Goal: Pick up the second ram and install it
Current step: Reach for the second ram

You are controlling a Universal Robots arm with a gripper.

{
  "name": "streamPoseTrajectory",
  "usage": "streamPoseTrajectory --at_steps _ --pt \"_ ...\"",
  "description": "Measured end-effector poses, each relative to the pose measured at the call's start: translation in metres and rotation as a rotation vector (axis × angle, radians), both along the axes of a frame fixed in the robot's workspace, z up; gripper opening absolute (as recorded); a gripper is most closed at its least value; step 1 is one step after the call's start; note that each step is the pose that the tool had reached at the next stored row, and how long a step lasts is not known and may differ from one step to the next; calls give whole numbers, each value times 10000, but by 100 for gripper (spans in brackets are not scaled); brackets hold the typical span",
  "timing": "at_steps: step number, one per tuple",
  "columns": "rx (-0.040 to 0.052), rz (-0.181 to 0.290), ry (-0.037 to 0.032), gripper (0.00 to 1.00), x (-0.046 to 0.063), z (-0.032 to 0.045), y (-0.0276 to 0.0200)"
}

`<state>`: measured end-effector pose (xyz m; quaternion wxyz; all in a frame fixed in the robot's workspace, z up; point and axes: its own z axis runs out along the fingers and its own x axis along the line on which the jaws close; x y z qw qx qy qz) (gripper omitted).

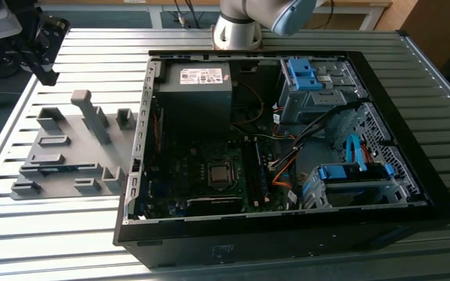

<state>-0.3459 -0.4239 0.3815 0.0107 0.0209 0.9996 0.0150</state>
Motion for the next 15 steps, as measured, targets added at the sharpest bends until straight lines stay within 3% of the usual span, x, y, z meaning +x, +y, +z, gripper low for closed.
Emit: streamPoseTrajectory --at_steps 15 --pt "0 0 0 11 -84 -1 0"
